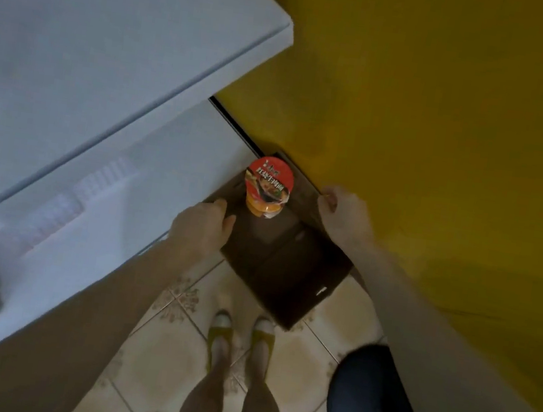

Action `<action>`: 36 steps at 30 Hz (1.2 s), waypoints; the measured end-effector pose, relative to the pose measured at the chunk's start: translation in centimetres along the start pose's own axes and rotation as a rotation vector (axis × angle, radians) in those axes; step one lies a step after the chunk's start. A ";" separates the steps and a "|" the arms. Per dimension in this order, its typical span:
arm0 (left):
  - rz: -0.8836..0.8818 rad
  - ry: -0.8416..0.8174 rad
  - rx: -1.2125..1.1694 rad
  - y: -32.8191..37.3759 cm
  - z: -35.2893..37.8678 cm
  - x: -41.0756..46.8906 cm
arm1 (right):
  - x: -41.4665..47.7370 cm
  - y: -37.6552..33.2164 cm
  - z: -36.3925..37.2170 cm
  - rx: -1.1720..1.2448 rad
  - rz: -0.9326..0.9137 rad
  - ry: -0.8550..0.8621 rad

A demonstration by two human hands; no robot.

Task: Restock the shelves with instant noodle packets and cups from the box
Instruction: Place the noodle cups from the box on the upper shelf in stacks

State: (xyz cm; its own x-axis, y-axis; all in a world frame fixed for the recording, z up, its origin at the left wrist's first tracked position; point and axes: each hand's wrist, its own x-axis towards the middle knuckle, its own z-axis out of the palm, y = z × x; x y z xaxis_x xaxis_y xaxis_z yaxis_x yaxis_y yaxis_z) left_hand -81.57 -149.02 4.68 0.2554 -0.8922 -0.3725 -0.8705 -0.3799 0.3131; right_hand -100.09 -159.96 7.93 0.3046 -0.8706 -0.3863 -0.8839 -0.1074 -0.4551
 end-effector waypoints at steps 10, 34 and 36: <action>0.005 0.074 -0.059 -4.3 16.3 14.5 | 10.3 11.5 18.8 0.056 0.117 -0.093; -0.086 0.488 -0.680 -5.1 21.2 24.3 | 24.9 16.3 31.9 0.421 0.237 0.034; -0.069 0.526 -0.628 -5.1 20.7 24.4 | 25.8 15.4 32.9 0.532 0.282 0.066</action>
State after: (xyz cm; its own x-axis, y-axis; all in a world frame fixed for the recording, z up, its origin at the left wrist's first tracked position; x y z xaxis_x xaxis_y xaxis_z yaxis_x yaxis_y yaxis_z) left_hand -79.57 -163.78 -24.07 0.5996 -0.8003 0.0004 -0.4875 -0.3650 0.7932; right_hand -94.14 -168.29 -35.42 0.0471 -0.8603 -0.5077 -0.6234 0.3718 -0.6878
